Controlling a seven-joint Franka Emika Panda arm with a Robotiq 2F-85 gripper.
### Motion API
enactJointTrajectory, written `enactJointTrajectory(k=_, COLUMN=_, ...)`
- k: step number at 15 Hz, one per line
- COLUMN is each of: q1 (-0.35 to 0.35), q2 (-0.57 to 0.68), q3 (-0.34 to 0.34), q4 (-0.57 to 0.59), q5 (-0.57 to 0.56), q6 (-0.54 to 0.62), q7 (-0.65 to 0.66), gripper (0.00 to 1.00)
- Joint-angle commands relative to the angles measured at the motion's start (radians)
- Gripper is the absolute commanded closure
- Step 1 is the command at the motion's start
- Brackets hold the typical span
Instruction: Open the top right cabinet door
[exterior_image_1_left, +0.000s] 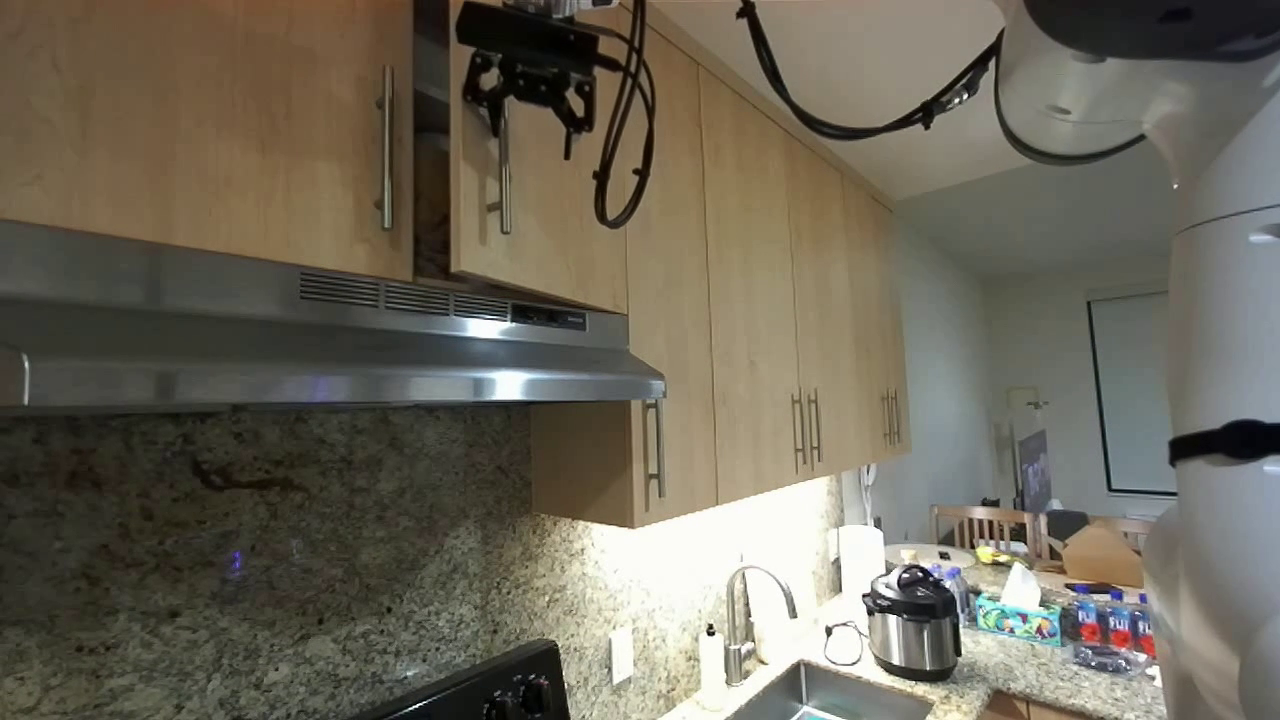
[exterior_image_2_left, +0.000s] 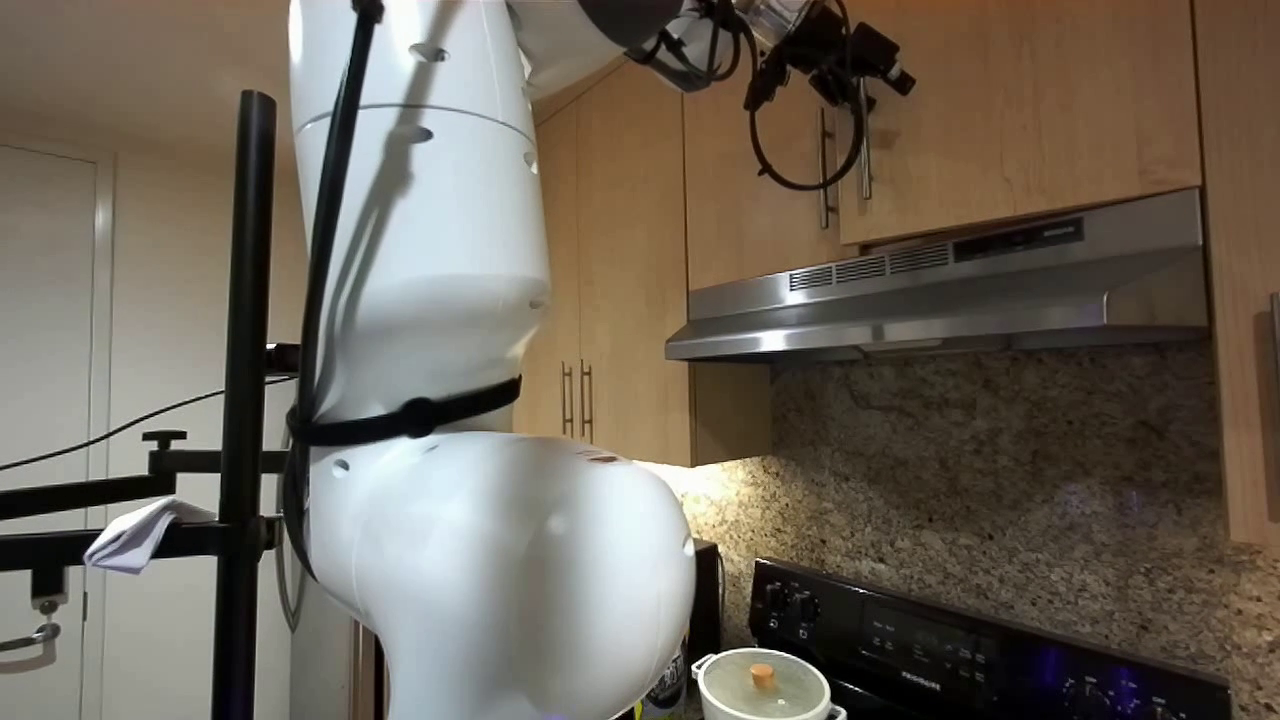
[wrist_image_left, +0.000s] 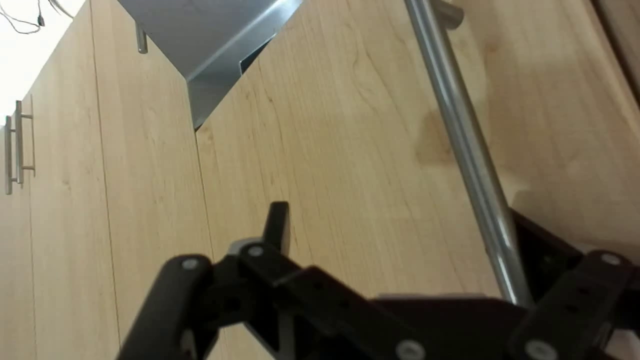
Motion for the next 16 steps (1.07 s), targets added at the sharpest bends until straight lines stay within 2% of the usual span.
enactJointTrajectory(k=1, q1=-0.046, q2=-0.083, q3=-0.064, q4=-0.041, q5=0.021, q6=-0.045, q7=-0.048, gripper=0.0)
enactJointTrajectory(k=7, q1=-0.037, q2=-0.134, q3=-0.088, q4=-0.067, q5=0.085, q6=-0.008, q7=-0.096, gripper=0.0)
enactJointTrajectory(k=11, q1=-0.023, q2=-0.172, q3=-0.128, q4=-0.087, q5=0.178, q6=0.031, q7=-0.219, gripper=0.0)
enactJointTrajectory(k=16, q1=-0.004, q2=-0.226, q3=-0.183, q4=-0.106, q5=0.273, q6=0.018, q7=-0.357, gripper=0.0)
